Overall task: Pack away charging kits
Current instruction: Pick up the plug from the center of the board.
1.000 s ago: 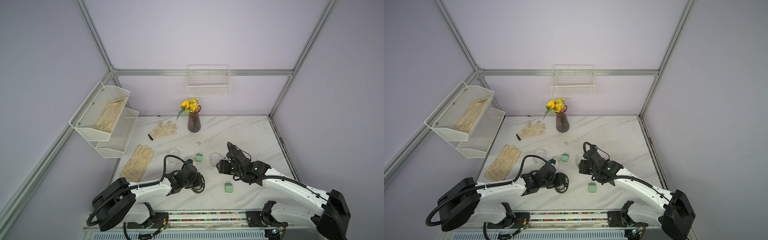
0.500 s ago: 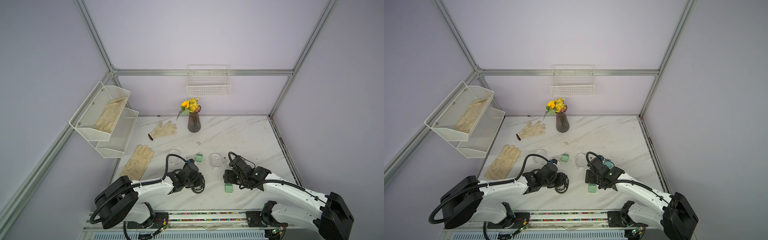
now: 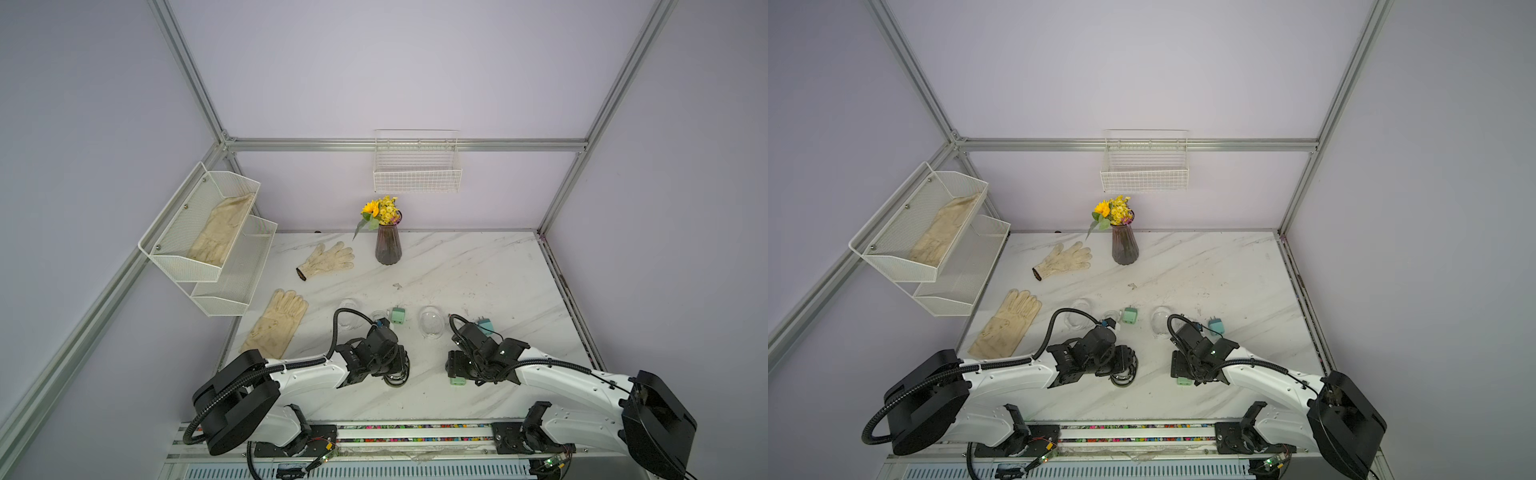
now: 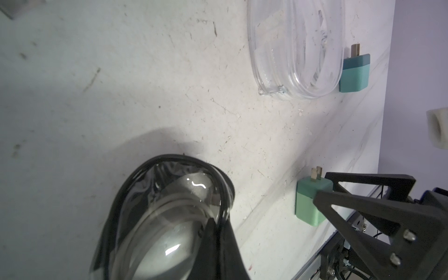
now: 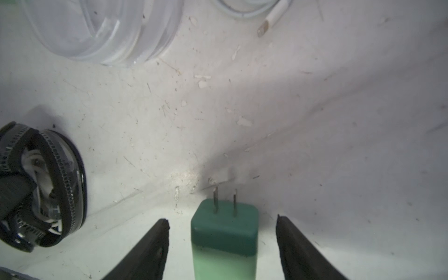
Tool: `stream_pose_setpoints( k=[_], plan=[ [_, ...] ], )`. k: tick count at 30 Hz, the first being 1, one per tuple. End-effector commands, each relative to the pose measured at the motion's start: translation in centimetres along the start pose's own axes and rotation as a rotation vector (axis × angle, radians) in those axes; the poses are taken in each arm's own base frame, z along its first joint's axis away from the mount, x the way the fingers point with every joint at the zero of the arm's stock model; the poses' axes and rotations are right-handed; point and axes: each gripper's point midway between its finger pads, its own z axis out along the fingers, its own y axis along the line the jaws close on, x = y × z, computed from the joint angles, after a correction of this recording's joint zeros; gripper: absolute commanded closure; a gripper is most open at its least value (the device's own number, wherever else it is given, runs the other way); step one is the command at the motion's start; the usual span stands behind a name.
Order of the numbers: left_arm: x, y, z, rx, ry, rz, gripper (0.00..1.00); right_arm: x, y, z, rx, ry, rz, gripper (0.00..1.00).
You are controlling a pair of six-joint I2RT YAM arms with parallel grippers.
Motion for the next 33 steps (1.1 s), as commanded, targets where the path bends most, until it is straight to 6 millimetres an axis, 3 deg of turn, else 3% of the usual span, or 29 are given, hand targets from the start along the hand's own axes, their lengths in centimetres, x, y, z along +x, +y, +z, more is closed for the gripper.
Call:
stream_pose_setpoints(
  k=[1, 8, 16, 19, 24, 29, 33],
  plan=[
    [-1.5, -2.9, -0.5, 0.074, -0.027, 0.016, 1.00, 0.5, 0.3, 0.3, 0.017, 0.004, 0.004, 0.29],
    [-1.5, -2.7, -0.3, 0.070, -0.025, 0.013, 1.00, 0.6, 0.1, 0.0, 0.029, -0.008, 0.008, 0.41],
    [-1.5, -2.8, -0.4, 0.074, -0.028, 0.015, 1.00, 0.5, 0.0, 0.6, 0.050, -0.007, -0.008, 0.45],
    [-1.6, -2.8, -0.5, 0.074, -0.032, 0.014, 1.00, 0.3, 0.2, 0.6, 0.050, -0.008, -0.012, 0.58],
    [-1.6, -2.9, -0.7, 0.075, -0.031, 0.018, 1.00, 0.0, 0.3, 0.0, 0.050, -0.016, -0.016, 0.63],
    [-1.7, -3.4, -1.0, 0.098, -0.025, 0.030, 1.00, -1.5, 2.2, -2.4, -0.010, -0.058, -0.026, 0.66],
    [-2.0, -3.9, -1.4, 0.114, -0.026, 0.035, 1.00, -3.1, 5.1, -4.1, -0.091, -0.082, -0.051, 0.66]
  ],
)
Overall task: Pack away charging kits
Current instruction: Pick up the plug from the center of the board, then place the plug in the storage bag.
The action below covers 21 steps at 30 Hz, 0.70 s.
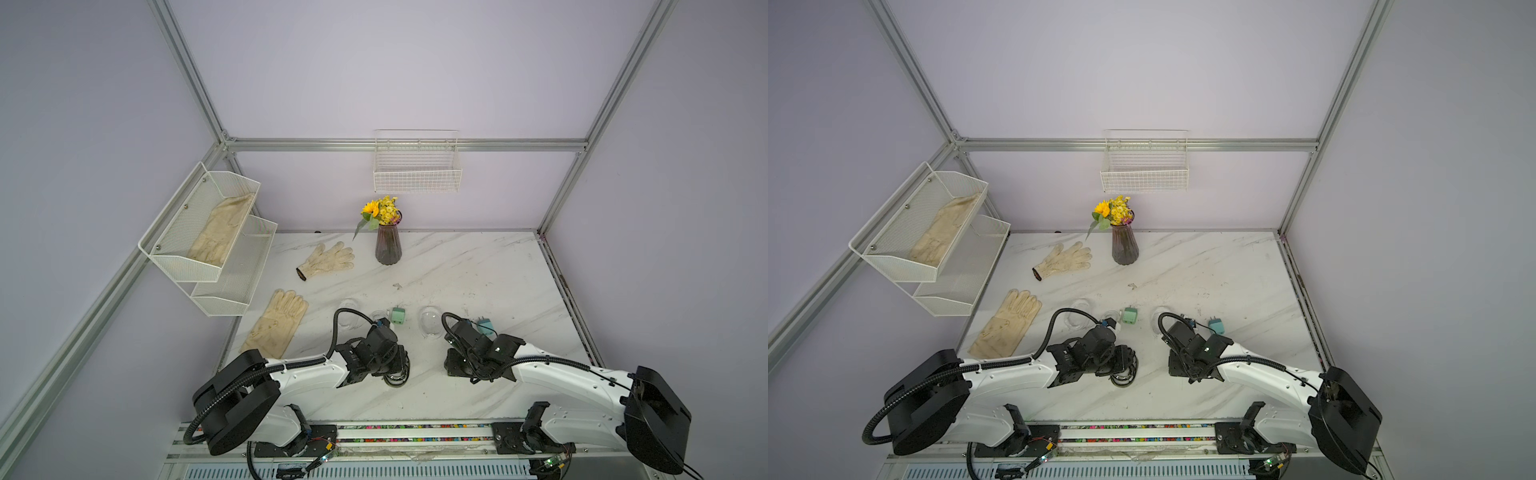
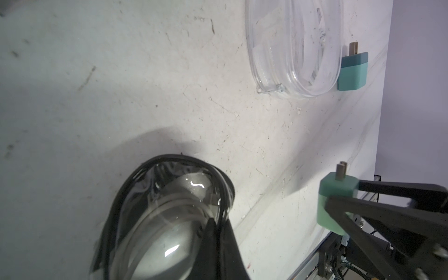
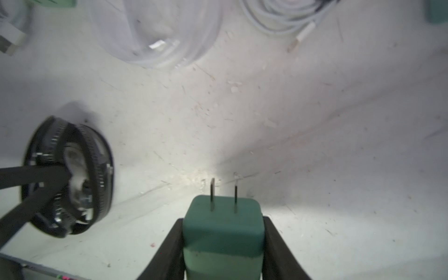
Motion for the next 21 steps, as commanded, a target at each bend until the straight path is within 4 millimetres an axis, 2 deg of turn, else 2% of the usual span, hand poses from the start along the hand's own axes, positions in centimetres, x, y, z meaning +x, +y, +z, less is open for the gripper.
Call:
stream_pose_setpoints(
  k=[1, 5, 10, 13, 21],
  plan=[
    [-2.1, -3.8, -1.4, 0.104, -0.037, 0.039, 1.00, -1.9, 3.1, -1.8, -0.090, -0.038, -0.026, 0.66],
    [-2.3, -3.5, -1.8, 0.105, -0.041, 0.036, 1.00, -3.3, 6.7, -2.3, -0.216, -0.053, -0.040, 0.67],
    [-2.5, -3.7, -2.3, 0.124, -0.042, 0.047, 1.00, -4.0, 10.4, -1.5, -0.342, -0.045, -0.063, 0.67],
    [-2.6, -3.9, -2.3, 0.146, -0.041, 0.040, 1.00, -3.7, 11.3, -0.2, -0.367, -0.024, -0.075, 0.67],
    [-2.8, -3.6, -3.5, 0.215, -0.074, -0.024, 1.00, -2.9, 11.5, 1.9, -0.386, 0.011, -0.053, 0.67]
  ],
)
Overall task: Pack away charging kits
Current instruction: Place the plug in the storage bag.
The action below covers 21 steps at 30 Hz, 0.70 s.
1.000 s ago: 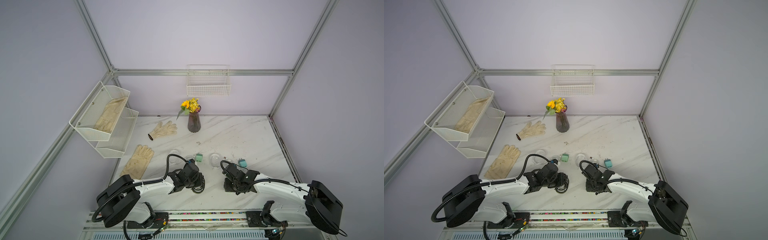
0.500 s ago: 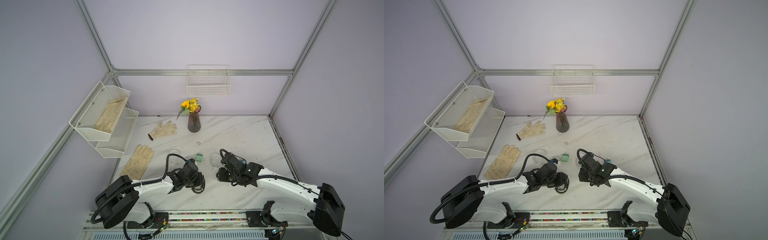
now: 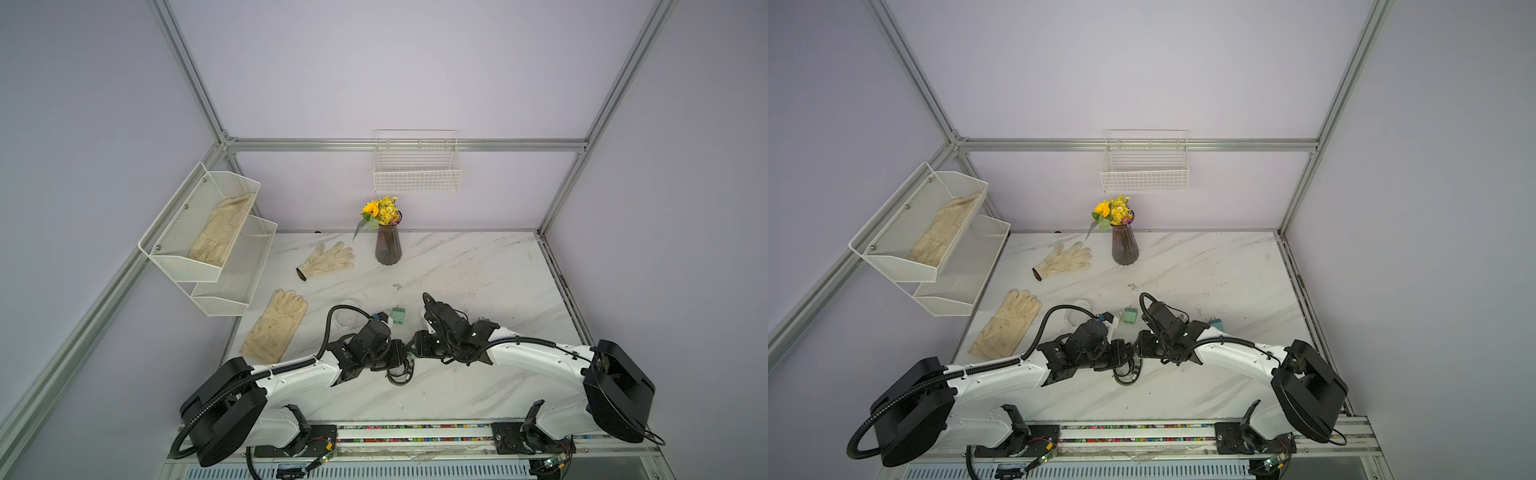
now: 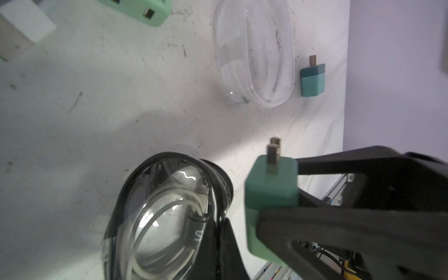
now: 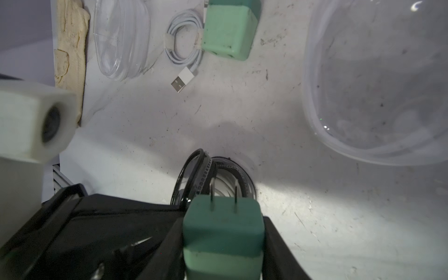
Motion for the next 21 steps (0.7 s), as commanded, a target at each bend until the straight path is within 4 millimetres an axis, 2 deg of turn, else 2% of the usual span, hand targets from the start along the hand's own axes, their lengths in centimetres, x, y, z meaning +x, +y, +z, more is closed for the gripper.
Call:
stream_pose_setpoints(
  k=[1, 8, 16, 21],
  plan=[
    [-0.9, -1.6, -1.2, 0.107, -0.053, -0.024, 1.00, -0.3, 1.4, 0.3, -0.072, -0.013, 0.007, 0.67],
    [-0.5, -0.8, -1.3, 0.146, -0.065, -0.104, 1.00, 0.3, 1.0, 1.3, -0.070, 0.009, 0.017, 0.66],
    [-0.8, 0.2, -2.0, 0.181, -0.140, -0.170, 1.00, 1.7, -0.7, 2.5, -0.033, 0.036, 0.034, 0.66],
    [-0.9, 0.2, -2.5, 0.189, -0.154, -0.164, 1.00, 1.6, -0.4, 2.9, -0.050, 0.035, 0.034, 0.66]
  ],
)
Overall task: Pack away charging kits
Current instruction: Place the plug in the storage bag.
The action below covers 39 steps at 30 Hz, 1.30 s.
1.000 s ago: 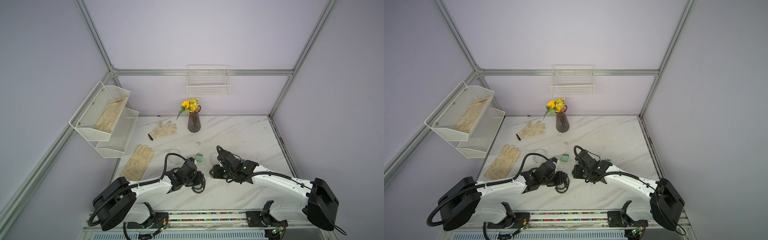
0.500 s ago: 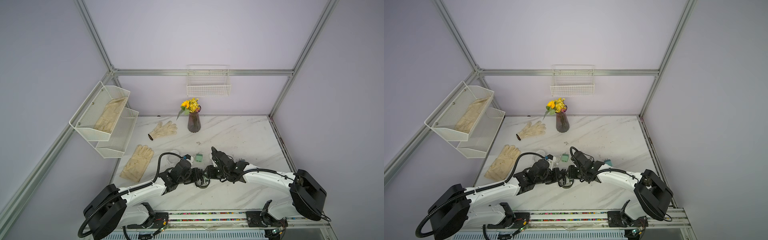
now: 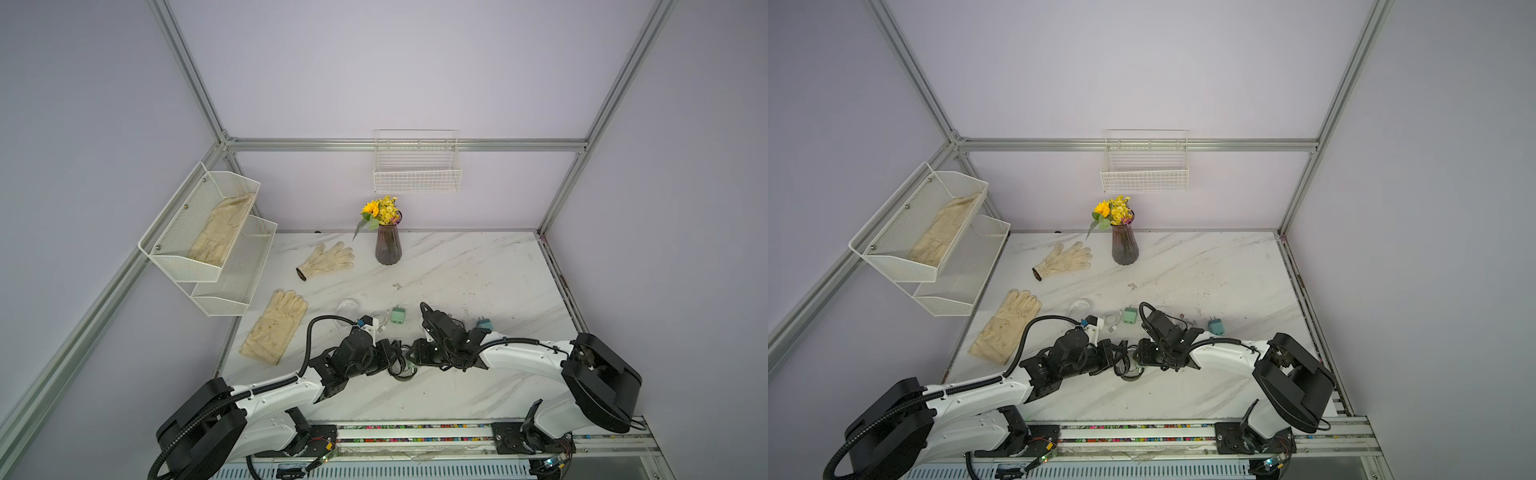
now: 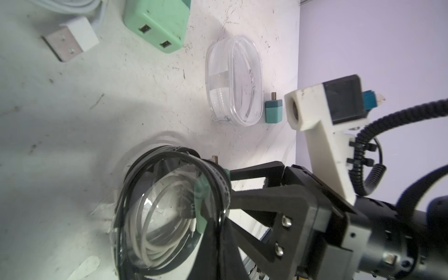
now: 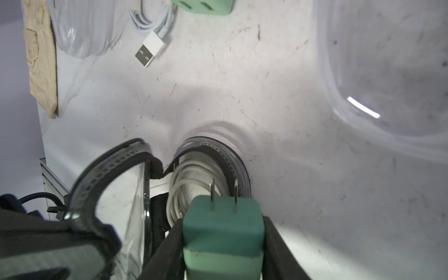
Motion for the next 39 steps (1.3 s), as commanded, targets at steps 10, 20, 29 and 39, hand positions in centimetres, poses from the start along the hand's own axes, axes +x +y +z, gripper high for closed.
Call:
stream_pose_setpoints(
  k=[10, 20, 29, 39],
  plan=[
    [-0.1, -0.2, -0.2, 0.049, -0.023, -0.020, 1.00, -0.5, 3.9, 0.8, -0.085, -0.004, -0.026, 0.65],
    [0.0, 0.3, -0.4, 0.045, -0.027, -0.031, 1.00, -0.7, 4.5, 0.8, -0.098, -0.010, -0.024, 0.63],
    [0.0, 0.5, -0.4, 0.044, -0.034, -0.036, 1.00, -0.3, 4.9, 1.5, -0.100, 0.021, -0.034, 0.62],
    [-0.1, 0.8, -0.6, 0.021, -0.036, -0.021, 1.00, 0.0, 3.4, 2.4, -0.027, 0.022, -0.044, 0.62]
  ],
)
